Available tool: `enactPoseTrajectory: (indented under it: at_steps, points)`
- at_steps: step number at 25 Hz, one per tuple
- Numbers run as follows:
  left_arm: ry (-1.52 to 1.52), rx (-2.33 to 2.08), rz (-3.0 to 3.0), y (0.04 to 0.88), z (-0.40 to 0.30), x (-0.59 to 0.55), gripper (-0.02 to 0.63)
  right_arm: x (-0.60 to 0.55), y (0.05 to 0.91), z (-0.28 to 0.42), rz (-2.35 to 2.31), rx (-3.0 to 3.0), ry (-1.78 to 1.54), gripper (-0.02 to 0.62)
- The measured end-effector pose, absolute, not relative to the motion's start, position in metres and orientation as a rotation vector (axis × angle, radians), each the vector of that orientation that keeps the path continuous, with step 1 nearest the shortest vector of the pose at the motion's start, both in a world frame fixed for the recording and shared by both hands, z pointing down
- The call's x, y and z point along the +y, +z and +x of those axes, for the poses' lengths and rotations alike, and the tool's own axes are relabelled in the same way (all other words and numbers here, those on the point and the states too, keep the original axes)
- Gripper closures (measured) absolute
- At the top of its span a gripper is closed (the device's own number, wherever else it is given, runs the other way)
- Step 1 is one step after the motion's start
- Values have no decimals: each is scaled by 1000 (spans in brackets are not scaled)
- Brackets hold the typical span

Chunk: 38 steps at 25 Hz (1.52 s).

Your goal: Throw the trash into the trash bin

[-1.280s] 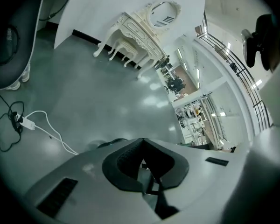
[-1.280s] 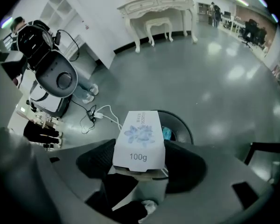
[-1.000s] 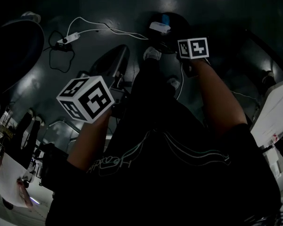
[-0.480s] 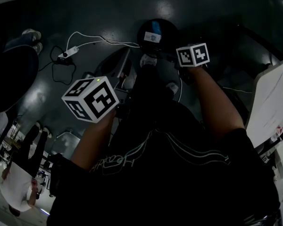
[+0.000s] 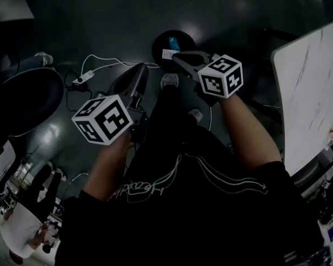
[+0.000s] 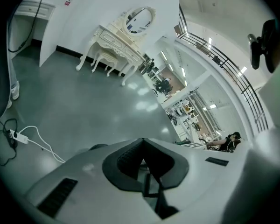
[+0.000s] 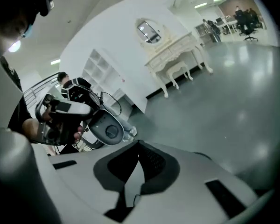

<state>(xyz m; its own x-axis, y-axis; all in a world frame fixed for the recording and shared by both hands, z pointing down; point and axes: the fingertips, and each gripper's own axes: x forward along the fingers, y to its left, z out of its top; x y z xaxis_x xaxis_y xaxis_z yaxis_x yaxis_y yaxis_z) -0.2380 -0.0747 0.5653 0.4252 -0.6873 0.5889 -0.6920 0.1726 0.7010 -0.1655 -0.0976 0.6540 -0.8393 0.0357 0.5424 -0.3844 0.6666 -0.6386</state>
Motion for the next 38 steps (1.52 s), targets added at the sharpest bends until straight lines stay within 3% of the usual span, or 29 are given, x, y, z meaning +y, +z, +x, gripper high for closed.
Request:
enactPoseTrajectory:
  at_steps: [8,18,29,38]
  points:
    - [-15,-1240,1880,450,-169,-51,601,-75,472,-107,364,-2656,815,565]
    - [-72,-1053,2339,288,-34,-11,601,-13,298,58,864,-2821,610,565]
    - [15,-574,2707,192,184,41,601,73,211,264,1433,-2769,356,565]
    - [149,-132,2839,168,329,110,601,159,199,398,1925,-2644,339,565]
